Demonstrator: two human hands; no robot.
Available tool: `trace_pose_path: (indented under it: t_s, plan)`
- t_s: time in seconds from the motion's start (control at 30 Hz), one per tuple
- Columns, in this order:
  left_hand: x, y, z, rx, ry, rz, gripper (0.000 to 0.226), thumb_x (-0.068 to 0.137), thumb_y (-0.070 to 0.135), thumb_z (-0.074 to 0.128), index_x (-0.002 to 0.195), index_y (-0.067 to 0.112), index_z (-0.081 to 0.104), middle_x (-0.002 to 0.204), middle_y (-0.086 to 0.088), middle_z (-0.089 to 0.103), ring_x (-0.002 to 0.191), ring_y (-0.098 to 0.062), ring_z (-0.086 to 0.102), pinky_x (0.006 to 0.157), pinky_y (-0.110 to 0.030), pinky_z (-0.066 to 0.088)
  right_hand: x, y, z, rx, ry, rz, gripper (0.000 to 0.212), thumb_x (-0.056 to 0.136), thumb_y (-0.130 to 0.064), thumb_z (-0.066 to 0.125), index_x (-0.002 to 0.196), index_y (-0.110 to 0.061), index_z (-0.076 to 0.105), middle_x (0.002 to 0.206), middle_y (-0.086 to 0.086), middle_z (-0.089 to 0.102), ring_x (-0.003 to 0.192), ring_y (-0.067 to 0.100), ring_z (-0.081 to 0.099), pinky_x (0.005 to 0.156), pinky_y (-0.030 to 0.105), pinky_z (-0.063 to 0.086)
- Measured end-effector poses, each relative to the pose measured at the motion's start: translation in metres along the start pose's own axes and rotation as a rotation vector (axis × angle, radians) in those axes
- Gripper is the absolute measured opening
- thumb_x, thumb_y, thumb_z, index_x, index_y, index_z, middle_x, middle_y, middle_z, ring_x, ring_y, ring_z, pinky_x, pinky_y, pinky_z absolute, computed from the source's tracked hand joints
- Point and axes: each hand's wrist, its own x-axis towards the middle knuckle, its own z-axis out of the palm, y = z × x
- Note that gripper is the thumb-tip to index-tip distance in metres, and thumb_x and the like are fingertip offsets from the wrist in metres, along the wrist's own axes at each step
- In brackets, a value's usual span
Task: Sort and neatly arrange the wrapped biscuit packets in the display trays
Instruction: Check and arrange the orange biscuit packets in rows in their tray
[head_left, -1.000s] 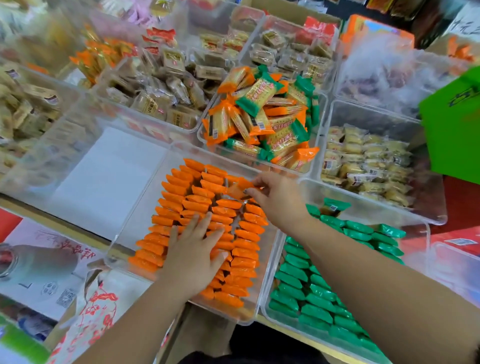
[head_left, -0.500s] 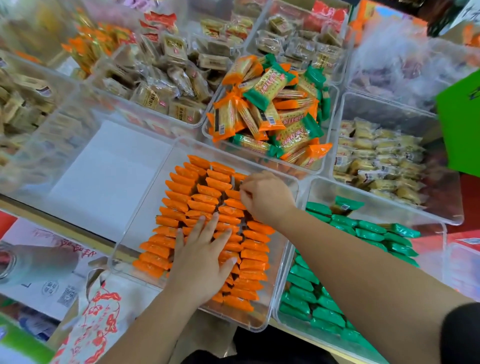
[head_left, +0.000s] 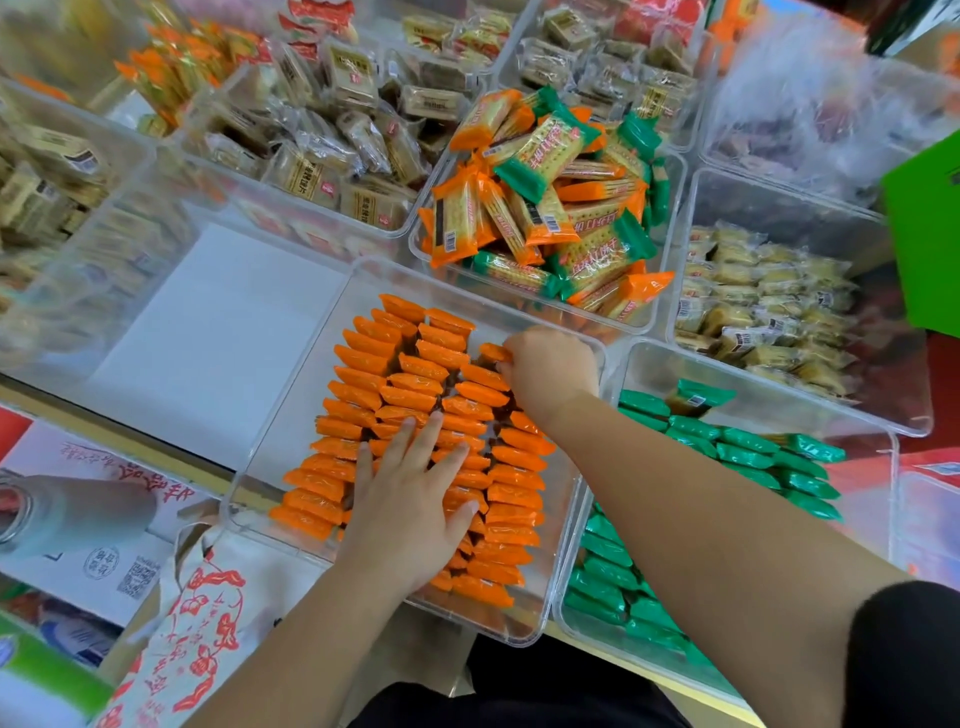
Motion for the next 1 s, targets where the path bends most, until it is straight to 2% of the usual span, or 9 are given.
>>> trace_pose_path:
  t_s: [0.13, 0.27, 0.4, 0.5, 0.63, 0.73, 0.83, 0.9, 1.0]
  plan:
    - [-0.001, 0.001, -0.001, 0.017, -0.011, -0.005, 0.068, 0.097, 0.067, 0.034, 0.157, 0.042, 0.014, 0.168, 0.007, -0.013, 0.154, -0.022, -0.013, 0.122, -0.056, -0.004, 0.001, -0.001, 0.001, -0.057, -0.035, -0.007, 0.008, 0.096, -0.014, 0.060, 0.096, -0.017, 0.068, 0.096, 0.005, 0.065, 0.082, 0.028, 0.065, 0.055, 0.032, 0.039]
    - [0.000, 0.003, -0.003, 0.022, -0.026, -0.012, 0.068, 0.097, 0.067, 0.033, 0.157, 0.042, 0.013, 0.167, 0.006, -0.014, 0.154, -0.022, -0.013, 0.123, -0.057, -0.005, -0.002, 0.000, -0.005, -0.010, 0.061, -0.036, 0.013, 0.097, -0.017, 0.058, 0.095, -0.018, 0.070, 0.094, 0.003, 0.062, 0.074, 0.026, 0.058, 0.045, 0.025, 0.029]
    - [0.000, 0.004, -0.005, 0.020, -0.026, -0.021, 0.069, 0.097, 0.068, 0.034, 0.157, 0.043, 0.014, 0.168, 0.007, -0.012, 0.154, -0.022, -0.012, 0.123, -0.057, -0.003, -0.017, 0.009, -0.030, 0.223, 0.216, -0.062, 0.022, 0.097, -0.031, 0.057, 0.093, -0.019, 0.076, 0.091, 0.002, 0.064, 0.082, 0.027, 0.063, 0.062, 0.036, 0.054]
    - [0.000, 0.001, -0.007, -0.042, -0.010, -0.020, 0.068, 0.095, 0.068, 0.038, 0.156, 0.043, 0.021, 0.168, 0.010, -0.006, 0.155, -0.019, -0.008, 0.123, -0.055, -0.001, -0.046, 0.023, -0.058, 0.452, 0.367, -0.062, 0.016, 0.091, -0.026, 0.068, 0.082, -0.018, 0.079, 0.070, -0.004, 0.056, 0.068, 0.017, 0.056, 0.054, 0.026, 0.040]
    - [-0.013, 0.005, -0.023, -0.356, 0.135, -0.072, 0.056, 0.095, 0.061, 0.048, 0.145, 0.036, 0.048, 0.159, 0.009, 0.035, 0.151, -0.015, 0.021, 0.122, -0.052, 0.018, -0.093, 0.035, -0.087, 1.046, 0.222, 0.139, 0.014, 0.089, -0.024, 0.074, 0.079, -0.017, 0.080, 0.062, -0.002, 0.059, 0.059, 0.009, 0.048, 0.054, 0.025, 0.036]
    - [-0.037, 0.023, -0.052, -1.031, 0.205, -0.240, 0.020, 0.100, 0.042, 0.055, 0.116, 0.039, 0.067, 0.131, 0.009, 0.065, 0.128, -0.014, 0.055, 0.106, -0.041, 0.043, -0.131, 0.037, -0.096, 1.343, 0.130, 0.262, 0.016, 0.090, -0.021, 0.073, 0.078, -0.015, 0.080, 0.053, -0.011, 0.053, 0.054, 0.004, 0.044, 0.053, 0.019, 0.036]
    - [-0.062, 0.037, -0.076, -1.518, 0.148, -0.270, 0.021, 0.103, 0.024, 0.053, 0.112, 0.023, 0.071, 0.108, -0.002, 0.076, 0.102, -0.022, 0.071, 0.091, -0.042, 0.052, -0.165, 0.033, -0.099, 1.487, 0.090, 0.330, 0.017, 0.091, -0.020, 0.072, 0.077, -0.016, 0.081, 0.058, -0.005, 0.058, 0.058, 0.007, 0.048, 0.056, 0.020, 0.039]
    - [-0.077, 0.041, -0.087, -1.592, 0.148, -0.268, 0.020, 0.101, 0.014, 0.054, 0.108, 0.013, 0.073, 0.101, -0.011, 0.076, 0.091, -0.029, 0.072, 0.084, -0.043, 0.053, -0.184, 0.029, -0.101, 1.585, 0.055, 0.349, 0.018, 0.093, -0.018, 0.070, 0.079, -0.016, 0.081, 0.063, -0.004, 0.063, 0.061, 0.009, 0.049, 0.058, 0.021, 0.039]
    - [-0.098, 0.039, -0.094, -1.543, 0.211, -0.307, 0.015, 0.097, 0.008, 0.059, 0.098, 0.005, 0.074, 0.090, -0.014, 0.074, 0.077, -0.023, 0.068, 0.079, -0.043, 0.053, -0.202, 0.026, -0.102, 1.638, -0.002, 0.305, 0.017, 0.093, -0.019, 0.069, 0.083, -0.015, 0.081, 0.068, 0.001, 0.062, 0.068, 0.018, 0.046, 0.062, 0.031, 0.039]
